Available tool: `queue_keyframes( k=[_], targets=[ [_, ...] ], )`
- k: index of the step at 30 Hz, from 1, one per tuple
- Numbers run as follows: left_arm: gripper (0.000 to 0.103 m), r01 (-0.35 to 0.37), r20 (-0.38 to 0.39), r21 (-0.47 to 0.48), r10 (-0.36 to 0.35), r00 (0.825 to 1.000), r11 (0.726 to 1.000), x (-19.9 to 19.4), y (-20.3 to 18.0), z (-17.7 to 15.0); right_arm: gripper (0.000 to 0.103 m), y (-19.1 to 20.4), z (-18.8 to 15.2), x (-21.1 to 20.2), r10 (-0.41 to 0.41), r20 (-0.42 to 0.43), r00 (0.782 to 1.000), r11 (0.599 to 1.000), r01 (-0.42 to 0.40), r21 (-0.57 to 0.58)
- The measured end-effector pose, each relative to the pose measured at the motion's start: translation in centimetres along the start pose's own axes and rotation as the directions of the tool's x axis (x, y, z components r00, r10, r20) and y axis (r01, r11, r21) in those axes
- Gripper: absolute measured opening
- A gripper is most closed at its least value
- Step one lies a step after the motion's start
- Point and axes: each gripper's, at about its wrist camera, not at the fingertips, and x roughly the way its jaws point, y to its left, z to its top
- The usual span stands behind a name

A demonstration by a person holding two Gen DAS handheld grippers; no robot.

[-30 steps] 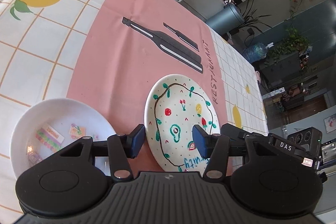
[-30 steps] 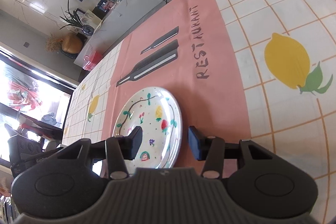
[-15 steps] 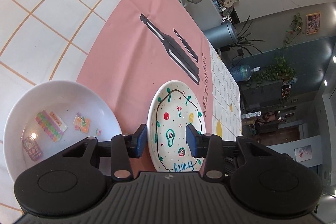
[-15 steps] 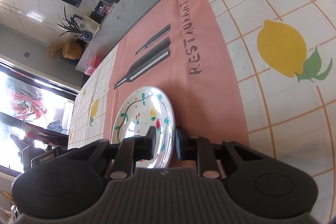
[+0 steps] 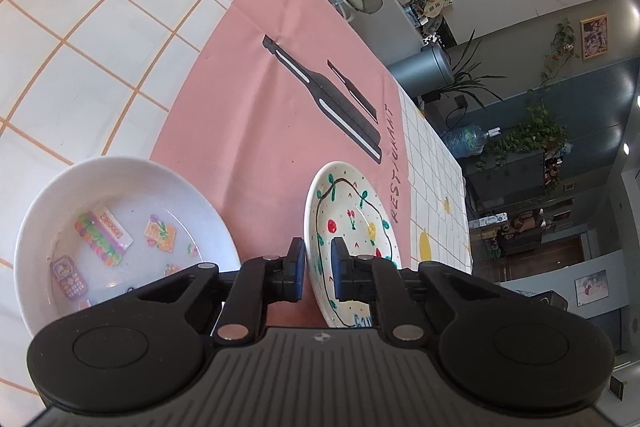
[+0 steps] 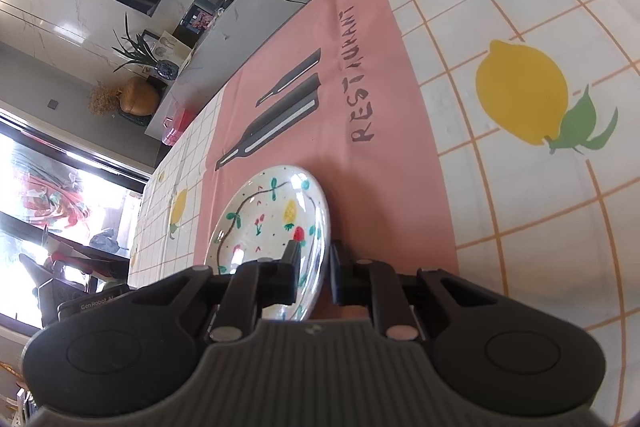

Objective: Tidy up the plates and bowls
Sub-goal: 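Close both tools on the Fruity plate rim, then lift the Fruity plate with both tools and carry it across the table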

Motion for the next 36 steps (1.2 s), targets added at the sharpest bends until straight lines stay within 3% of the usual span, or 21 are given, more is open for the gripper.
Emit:
queue_keyframes(
  k=[4, 12, 14, 21, 26, 36],
  targets=[
    [0.008, 0.007, 0.006, 0.012, -0.007, 1.0, 1.0, -0.2, -0.3, 0.0, 0.012, -0.1, -0.2, -0.4, 0.008, 0.011, 1.0, 1.0, -0.008, 0.009],
    [0.006, -0.006, 0.024, 0.014, 0.006, 1.0, 1.0, -0.1, -0.6, -0.3, 0.012, -0.1, -0.2, -0.9, 0.027, 0.032, 0.999, 1.0, -0.027, 0.011],
    [0.006, -0.011, 0.032, 0.016, 0.011, 0.999, 1.0, -0.2, -0.6, -0.4, 0.006, -0.2, -0.3, -0.9, 0.023, 0.029, 0.999, 1.0, -0.024, 0.012],
    [0.006, 0.023, 0.034, 0.021, -0.024, 0.999, 1.0, -0.7, -1.2, -0.5, 0.005, 0.1, -0.4, -2.0, 0.05, 0.057, 0.997, 0.999, -0.051, 0.019],
    [0.006, 0.052, 0.015, 0.032, -0.053, 0.998, 0.998, -0.8, -2.0, -0.8, 0.005, 0.8, -0.7, -3.9, 0.05, 0.084, 0.995, 0.998, -0.052, 0.018],
    [0.007, 0.097, -0.088, 0.143, -0.084, 0.992, 0.985, -0.6, -5.6, -2.1, 0.005, 1.0, -3.1, -8.7, -0.007, 0.111, 0.994, 0.997, -0.002, 0.075]
  ],
)
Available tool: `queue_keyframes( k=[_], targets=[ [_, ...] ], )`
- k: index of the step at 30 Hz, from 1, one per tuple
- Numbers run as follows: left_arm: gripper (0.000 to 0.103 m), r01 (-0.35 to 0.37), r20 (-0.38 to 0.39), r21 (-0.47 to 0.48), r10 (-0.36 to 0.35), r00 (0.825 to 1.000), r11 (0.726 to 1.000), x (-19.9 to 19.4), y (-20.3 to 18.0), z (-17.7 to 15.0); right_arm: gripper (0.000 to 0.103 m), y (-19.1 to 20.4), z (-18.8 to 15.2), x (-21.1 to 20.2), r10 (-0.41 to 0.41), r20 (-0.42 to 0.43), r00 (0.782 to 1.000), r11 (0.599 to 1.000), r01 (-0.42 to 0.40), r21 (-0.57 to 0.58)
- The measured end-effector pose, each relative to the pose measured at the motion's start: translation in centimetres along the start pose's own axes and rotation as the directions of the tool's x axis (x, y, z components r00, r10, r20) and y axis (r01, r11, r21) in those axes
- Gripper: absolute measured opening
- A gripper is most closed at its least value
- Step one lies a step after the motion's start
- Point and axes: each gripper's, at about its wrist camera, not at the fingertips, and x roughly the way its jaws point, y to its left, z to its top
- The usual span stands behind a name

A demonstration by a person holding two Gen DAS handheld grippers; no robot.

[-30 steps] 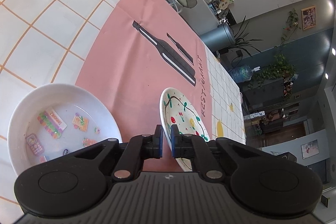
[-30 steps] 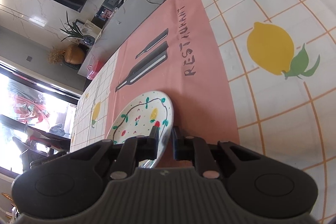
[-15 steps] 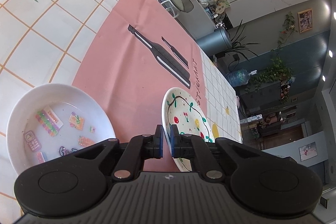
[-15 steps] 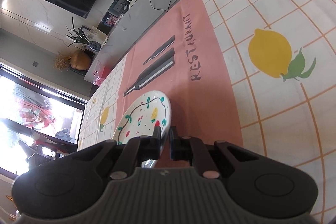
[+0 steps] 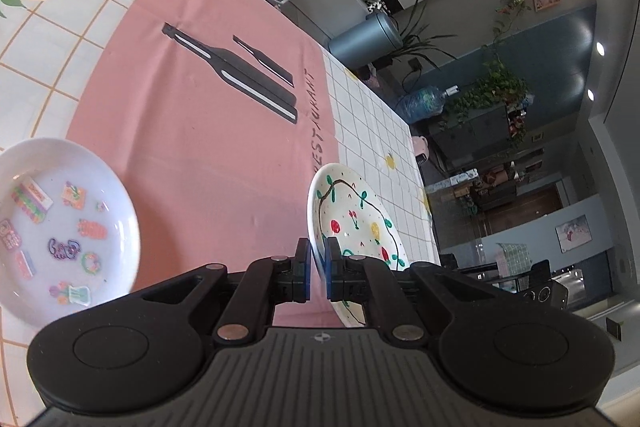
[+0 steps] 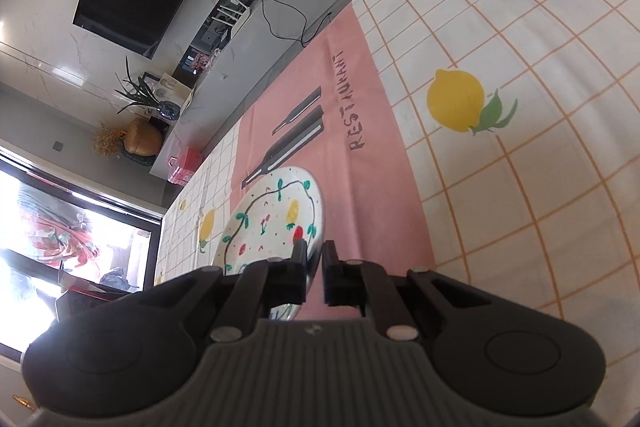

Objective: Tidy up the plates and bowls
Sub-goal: 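Lift the Fruity plate with both tools and carry it across the table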

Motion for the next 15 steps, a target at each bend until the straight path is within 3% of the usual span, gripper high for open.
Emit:
queue_keyframes(
  k=[7, 15],
  targets=[
    [0.007, 0.023, -0.115, 0.062, -0.016, 0.993, 0.998, 1.8, -2.6, -1.4, 0.005, -1.0, -2.0, -5.1, -0.046, 0.045, 0.998, 0.998, 0.044, 0.041],
    [0.009, -0.011, -0.224, 0.173, 0.05, 0.973, 0.985, 3.8, -5.8, -3.2, 0.005, -2.9, -4.5, -9.4, -0.077, 0.099, 0.992, 0.994, 0.068, 0.091]
  ],
)
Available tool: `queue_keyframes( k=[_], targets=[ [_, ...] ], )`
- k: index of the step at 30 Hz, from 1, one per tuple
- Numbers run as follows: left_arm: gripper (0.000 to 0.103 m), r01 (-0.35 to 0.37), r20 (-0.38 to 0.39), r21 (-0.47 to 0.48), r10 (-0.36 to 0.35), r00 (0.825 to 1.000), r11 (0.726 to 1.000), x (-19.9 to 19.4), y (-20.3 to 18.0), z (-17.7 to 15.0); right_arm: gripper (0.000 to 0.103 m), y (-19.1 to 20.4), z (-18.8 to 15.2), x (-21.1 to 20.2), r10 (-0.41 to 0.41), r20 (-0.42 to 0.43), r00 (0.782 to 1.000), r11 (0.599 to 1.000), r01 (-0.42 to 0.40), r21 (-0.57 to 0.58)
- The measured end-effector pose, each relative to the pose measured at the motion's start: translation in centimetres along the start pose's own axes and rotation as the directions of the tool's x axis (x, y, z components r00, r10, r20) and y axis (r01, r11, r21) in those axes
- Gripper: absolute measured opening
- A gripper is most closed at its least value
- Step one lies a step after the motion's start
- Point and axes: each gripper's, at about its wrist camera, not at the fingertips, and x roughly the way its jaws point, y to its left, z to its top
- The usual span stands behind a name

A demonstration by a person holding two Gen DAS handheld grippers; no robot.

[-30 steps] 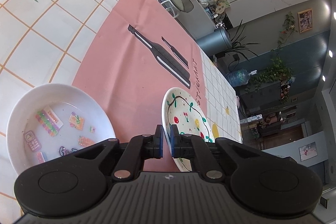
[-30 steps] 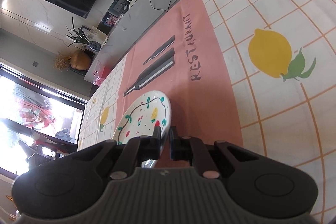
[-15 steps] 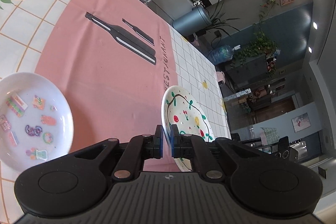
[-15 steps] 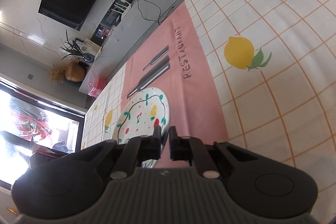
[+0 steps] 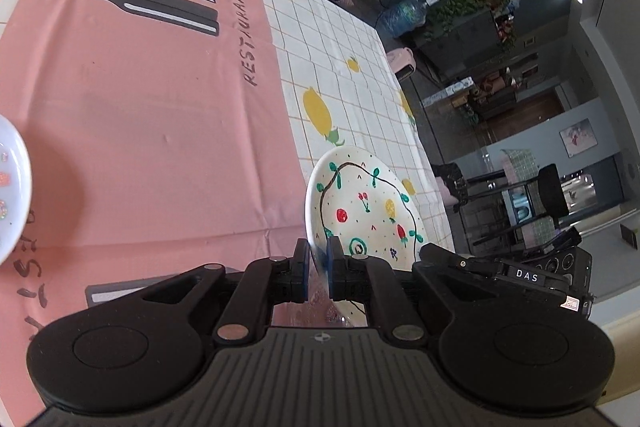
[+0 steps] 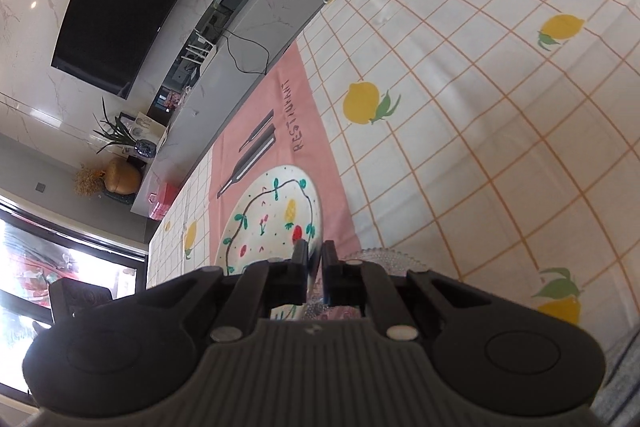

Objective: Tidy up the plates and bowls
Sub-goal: 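Lift the Fruity plate with both tools and carry it across the table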

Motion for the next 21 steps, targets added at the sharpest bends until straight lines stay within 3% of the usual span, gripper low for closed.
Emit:
queue_keyframes(
  k=[10, 21],
  targets=[
    [0.011, -0.074, -0.164, 0.113, 0.092, 0.982, 0.991, 2.2, -3.3, -0.5, 0.005, -1.9, -2.4, -3.3, -0.041, 0.015, 0.999, 0.998, 0.041, 0.043],
    [0.015, -0.142, -0.315, 0.247, 0.218, 0.924, 0.959, 5.4, -5.3, 0.7, 0.005, -3.1, -3.1, -4.3, -0.03, 0.048, 0.998, 0.998, 0.027, 0.059]
  ],
)
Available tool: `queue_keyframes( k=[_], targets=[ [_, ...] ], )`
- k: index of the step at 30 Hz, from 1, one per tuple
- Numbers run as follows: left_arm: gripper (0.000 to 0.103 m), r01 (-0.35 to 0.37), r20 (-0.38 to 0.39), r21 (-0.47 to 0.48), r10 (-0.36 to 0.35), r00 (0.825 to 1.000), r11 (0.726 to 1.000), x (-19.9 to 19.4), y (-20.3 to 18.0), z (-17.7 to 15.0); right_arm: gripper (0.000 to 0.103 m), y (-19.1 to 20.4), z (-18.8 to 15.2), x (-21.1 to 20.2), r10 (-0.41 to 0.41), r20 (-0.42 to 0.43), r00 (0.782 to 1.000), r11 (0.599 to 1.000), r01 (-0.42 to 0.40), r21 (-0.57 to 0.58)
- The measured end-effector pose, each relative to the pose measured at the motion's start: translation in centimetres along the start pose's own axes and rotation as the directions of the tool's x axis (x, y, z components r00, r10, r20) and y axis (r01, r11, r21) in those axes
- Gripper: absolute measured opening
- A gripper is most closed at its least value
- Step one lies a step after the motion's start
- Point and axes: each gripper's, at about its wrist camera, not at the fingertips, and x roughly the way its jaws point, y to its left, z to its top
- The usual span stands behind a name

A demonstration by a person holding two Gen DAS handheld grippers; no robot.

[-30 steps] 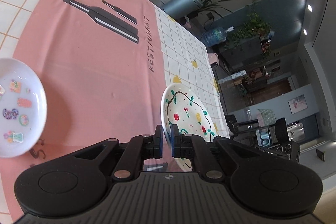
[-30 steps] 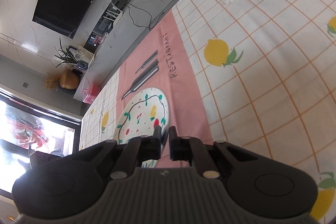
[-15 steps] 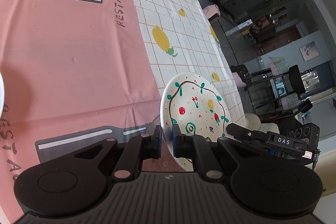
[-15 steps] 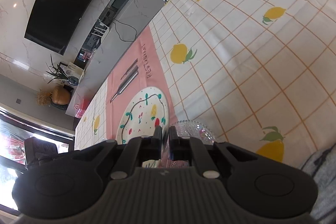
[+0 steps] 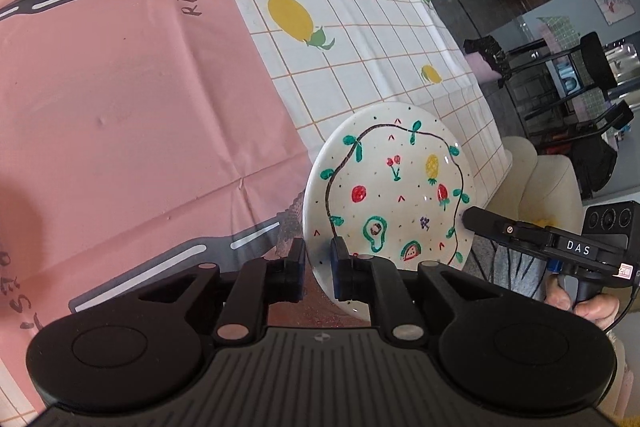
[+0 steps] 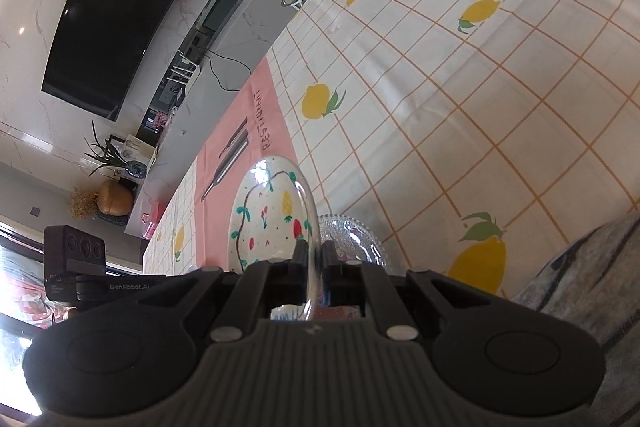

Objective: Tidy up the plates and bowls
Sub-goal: 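Lift the Fruity plate with both tools and carry it across the table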

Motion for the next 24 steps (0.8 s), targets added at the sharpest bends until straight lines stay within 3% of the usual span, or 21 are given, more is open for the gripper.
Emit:
queue_keyframes(
  k=[12, 16, 24],
  targets=[
    [0.015, -0.054, -0.127, 0.043, 0.059, 0.99, 0.998, 3.2, -0.3, 1.5, 0.005, -1.0, 0.0, 0.3, -0.044, -0.012, 0.999, 0.999, 0.044, -0.002],
    [0.015, -0.059, -0.142, 0.045, 0.065, 0.988, 0.997, 3.6, -0.5, 1.9, 0.005, -0.9, -0.2, 0.6, -0.12, 0.013, 0.993, 0.993, 0.12, -0.01],
    [0.015, -0.106, -0.146, 0.081, 0.117, 0.982, 0.991, 3.7, -1.3, 2.0, 0.005, -0.4, -0.5, 1.0, -0.163, -0.006, 0.987, 0.984, 0.163, -0.067]
  ],
)
